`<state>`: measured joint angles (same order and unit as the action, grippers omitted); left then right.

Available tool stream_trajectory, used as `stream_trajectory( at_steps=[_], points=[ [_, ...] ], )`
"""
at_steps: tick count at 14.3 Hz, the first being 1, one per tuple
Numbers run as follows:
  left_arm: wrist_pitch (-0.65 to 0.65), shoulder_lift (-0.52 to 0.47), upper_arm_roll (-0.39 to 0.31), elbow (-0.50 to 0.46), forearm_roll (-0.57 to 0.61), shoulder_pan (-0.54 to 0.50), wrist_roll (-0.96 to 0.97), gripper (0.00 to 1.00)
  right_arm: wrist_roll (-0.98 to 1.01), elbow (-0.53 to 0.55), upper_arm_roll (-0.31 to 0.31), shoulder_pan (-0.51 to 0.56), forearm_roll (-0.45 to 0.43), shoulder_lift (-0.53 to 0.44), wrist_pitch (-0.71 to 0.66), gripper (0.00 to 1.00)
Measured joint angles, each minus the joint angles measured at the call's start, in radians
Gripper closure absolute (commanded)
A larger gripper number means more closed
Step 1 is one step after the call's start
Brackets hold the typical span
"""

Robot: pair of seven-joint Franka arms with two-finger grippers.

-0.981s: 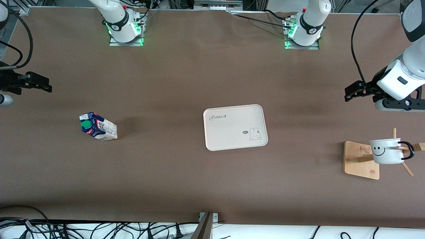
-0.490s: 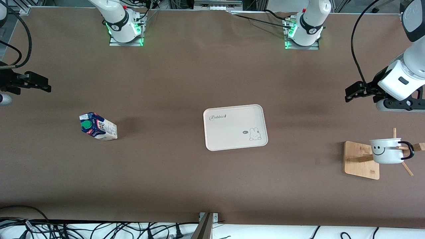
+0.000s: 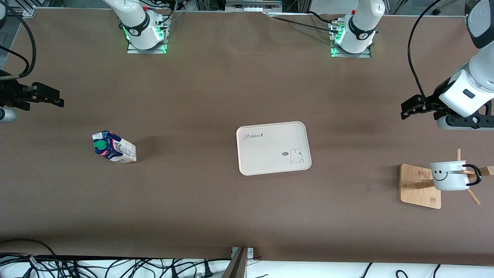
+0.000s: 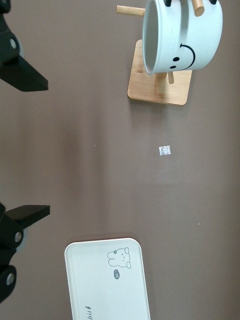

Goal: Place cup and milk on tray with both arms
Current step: 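Move the right gripper down toward the blue milk carton, then close the right gripper around the milk carton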

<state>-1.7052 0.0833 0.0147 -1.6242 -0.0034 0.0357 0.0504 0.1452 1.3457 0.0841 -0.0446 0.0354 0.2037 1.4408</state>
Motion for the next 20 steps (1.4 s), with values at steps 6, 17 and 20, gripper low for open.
stream_trajectory(
  at_steps=[6,17,20],
  points=[
    [0.000,0.000,0.000,0.000,0.000,0.000,0.000,0.00,0.020,0.001,0.004,0.002,0.000,0.006,0.013,0.00],
    [-0.001,0.000,0.000,0.001,0.000,0.000,0.000,0.00,0.116,0.005,-0.004,0.000,0.085,0.231,0.266,0.00],
    [-0.001,0.000,0.000,0.001,0.000,0.000,0.000,0.00,0.117,0.005,-0.004,0.001,0.085,0.273,0.299,0.00]
  ],
)
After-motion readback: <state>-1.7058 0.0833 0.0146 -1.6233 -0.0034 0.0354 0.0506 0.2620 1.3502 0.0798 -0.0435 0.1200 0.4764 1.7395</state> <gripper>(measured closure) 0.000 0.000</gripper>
